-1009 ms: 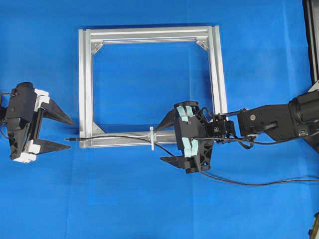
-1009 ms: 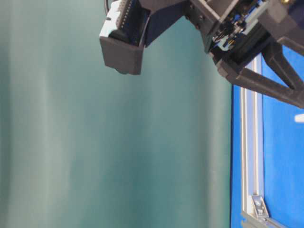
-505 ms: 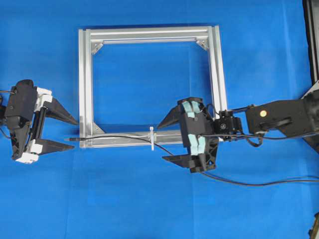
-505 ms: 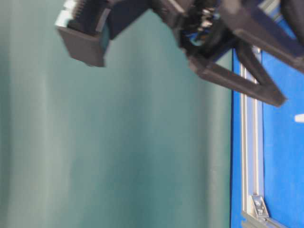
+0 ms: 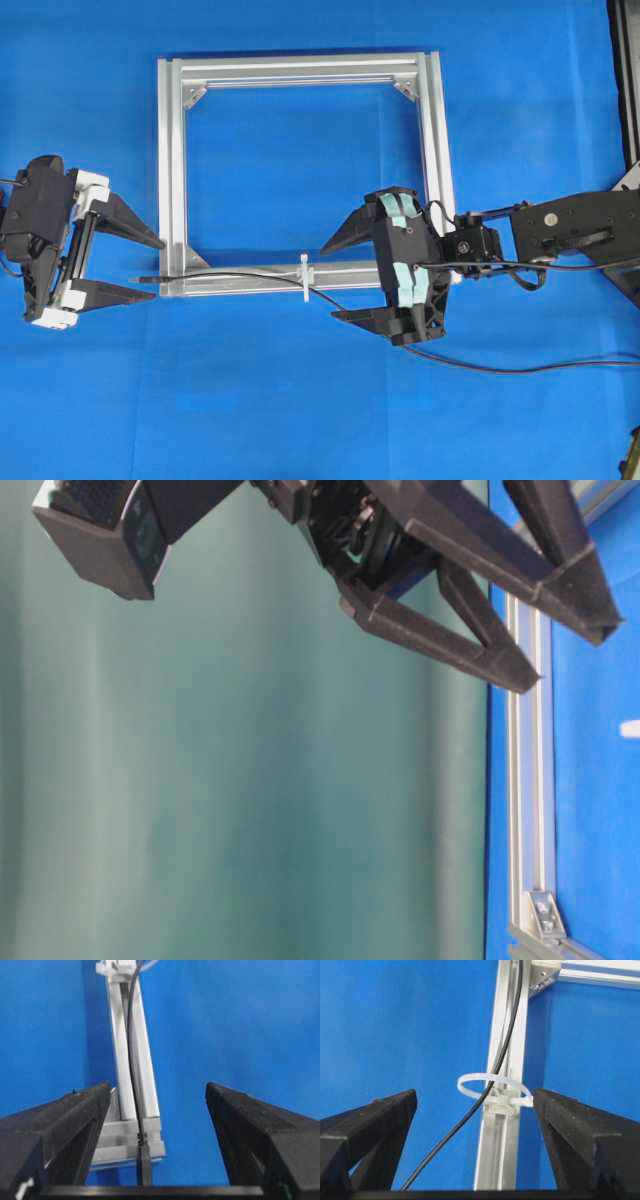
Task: Insert the wire through the string loop located in the center.
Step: 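Open the left gripper and release the cable, right gripper backing off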
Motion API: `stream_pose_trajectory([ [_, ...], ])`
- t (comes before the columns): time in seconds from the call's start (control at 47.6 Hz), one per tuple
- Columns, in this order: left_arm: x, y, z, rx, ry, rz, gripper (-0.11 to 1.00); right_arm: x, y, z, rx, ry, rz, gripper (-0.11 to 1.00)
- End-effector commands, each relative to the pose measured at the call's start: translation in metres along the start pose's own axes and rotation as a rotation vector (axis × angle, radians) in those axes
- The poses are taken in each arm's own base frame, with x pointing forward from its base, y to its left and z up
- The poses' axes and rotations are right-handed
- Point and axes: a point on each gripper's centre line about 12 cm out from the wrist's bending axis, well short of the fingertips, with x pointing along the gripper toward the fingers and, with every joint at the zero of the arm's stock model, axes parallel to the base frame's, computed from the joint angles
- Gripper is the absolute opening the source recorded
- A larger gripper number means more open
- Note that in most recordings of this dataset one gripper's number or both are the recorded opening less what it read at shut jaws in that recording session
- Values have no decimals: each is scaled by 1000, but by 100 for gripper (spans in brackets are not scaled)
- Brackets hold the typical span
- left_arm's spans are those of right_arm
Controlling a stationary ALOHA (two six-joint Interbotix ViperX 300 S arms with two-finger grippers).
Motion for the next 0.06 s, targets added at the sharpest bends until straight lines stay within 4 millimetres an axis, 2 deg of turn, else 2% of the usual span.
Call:
stream_pose_trajectory([
  [0.0, 1, -1, 9, 4, -25, -2, 71, -6, 2, 16, -1, -47, 7, 88],
  [0.042, 2, -1, 9, 4, -25, -2, 71, -6, 2, 15, -1, -47, 7, 88],
])
